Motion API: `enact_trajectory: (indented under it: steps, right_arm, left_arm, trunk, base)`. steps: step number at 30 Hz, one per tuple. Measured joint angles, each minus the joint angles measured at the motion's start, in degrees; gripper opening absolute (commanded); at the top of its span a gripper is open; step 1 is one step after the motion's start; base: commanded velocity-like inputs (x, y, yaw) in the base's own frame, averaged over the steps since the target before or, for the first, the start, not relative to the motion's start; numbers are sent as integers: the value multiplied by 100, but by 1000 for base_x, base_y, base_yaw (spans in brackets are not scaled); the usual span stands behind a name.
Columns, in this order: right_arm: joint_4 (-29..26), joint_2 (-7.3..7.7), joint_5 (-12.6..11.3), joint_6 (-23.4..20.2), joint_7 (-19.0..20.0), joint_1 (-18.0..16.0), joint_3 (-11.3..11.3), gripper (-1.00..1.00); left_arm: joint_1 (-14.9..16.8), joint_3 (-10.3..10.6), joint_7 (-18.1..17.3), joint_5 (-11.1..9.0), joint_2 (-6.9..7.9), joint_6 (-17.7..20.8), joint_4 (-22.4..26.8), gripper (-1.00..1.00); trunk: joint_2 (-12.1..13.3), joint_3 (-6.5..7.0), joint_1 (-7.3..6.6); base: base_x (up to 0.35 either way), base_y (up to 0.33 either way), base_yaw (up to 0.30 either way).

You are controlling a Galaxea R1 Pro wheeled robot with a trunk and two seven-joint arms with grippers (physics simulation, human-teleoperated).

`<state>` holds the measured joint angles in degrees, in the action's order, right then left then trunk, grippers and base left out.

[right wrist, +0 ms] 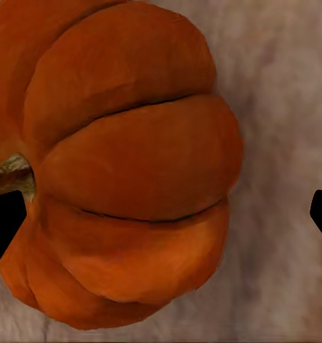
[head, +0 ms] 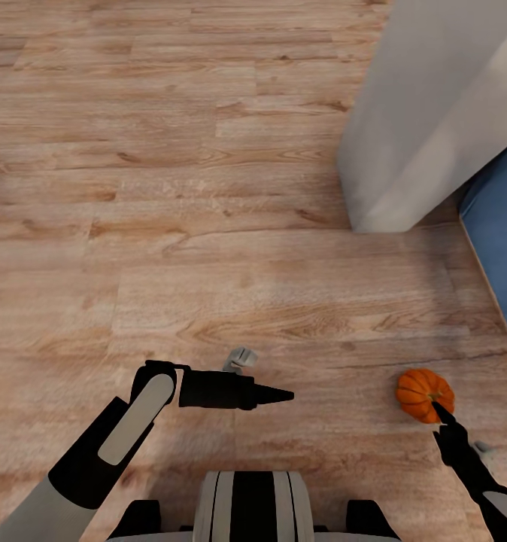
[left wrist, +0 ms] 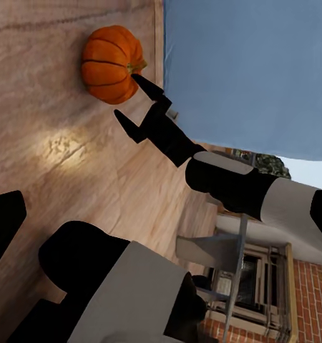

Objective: Place each of the two pumpkins and all three candles from the living room inside a cabinet in the living room (use any cabinet), then make sure every cabinet is closed, and position the cauldron so it is next to a table in the living room.

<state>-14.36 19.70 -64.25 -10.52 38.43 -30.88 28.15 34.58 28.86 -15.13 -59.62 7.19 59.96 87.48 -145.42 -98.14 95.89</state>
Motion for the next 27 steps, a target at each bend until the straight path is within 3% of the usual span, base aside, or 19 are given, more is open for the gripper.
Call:
enact_trajectory:
  steps: [27]
  right_arm:
    - [-13,6,-32,-1,-149,-19,118,100]
  left_arm:
    - [-1,0,16,8,-3,0,-7,100]
  trunk:
    - [0,0,-1]
  base:
    - [81,4,0]
